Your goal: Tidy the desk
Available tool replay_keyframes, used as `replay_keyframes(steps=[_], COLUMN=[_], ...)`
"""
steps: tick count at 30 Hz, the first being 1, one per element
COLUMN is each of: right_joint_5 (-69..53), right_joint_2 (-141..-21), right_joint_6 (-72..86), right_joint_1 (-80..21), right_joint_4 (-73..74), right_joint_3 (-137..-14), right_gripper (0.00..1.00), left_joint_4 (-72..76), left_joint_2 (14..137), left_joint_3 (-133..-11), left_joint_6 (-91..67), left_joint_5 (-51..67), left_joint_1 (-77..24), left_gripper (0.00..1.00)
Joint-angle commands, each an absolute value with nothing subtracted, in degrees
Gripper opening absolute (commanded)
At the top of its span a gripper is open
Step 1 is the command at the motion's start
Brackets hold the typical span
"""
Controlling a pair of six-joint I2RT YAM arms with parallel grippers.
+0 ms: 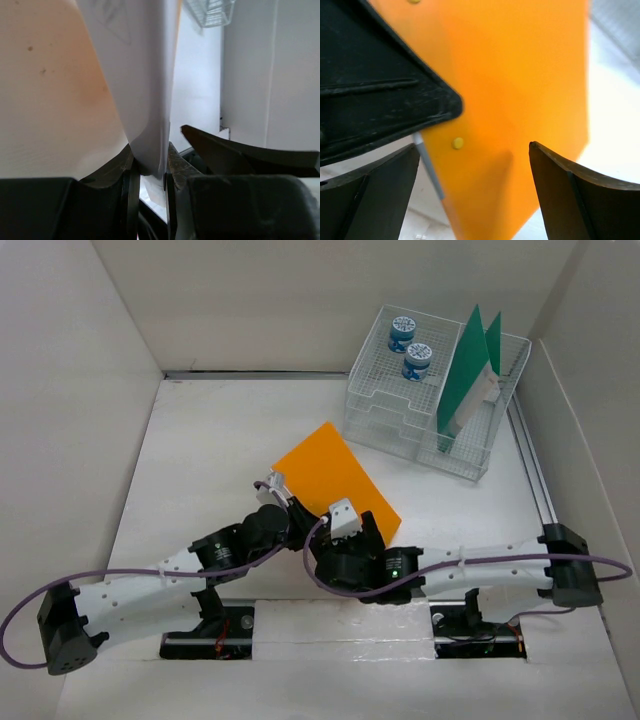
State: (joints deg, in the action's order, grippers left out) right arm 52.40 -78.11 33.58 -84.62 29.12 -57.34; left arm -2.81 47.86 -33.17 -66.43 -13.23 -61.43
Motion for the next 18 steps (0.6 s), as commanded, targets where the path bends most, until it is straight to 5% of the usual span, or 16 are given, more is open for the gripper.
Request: replay_keyframes(steps=[1, 9, 13, 16, 18], right_joint_5=[64.15, 72.95, 73.39, 73.21, 73.3], right_joint_2=[-83.31, -92.72, -92.9, -92.03, -90.71], right_joint_6=[37.87, 51.85, 53.7, 54.05, 54.4], right_joint_1=[-86.04, -90.7, -91.23, -91.23, -91.23], right_joint_4=[35.06, 51.41, 53.0, 52.21, 52.03], right_joint_3=[-59.15, -63.63, -62.85, -61.36, -60.82], right_gripper=[0.94, 0.83, 0.59, 0.19, 0.04], left_joint_4=[1.14, 0.18, -1.57, -1.93, -2.28], left_joint_2=[46.32, 45.0, 46.14, 45.44, 44.39], left_joint_3=[-36.74, -38.41, -39.99, -40.08, -39.99], left_joint_6=[-68.47, -67.94, -67.15, -67.41, -67.5], left_joint_5=[-9.06, -8.53, -8.09, -8.0, -8.17], left_joint_1=[-61.35, -60.29, -60.29, -60.29, -60.29], left_gripper=[0.0, 0.0, 0.0, 0.0, 0.0])
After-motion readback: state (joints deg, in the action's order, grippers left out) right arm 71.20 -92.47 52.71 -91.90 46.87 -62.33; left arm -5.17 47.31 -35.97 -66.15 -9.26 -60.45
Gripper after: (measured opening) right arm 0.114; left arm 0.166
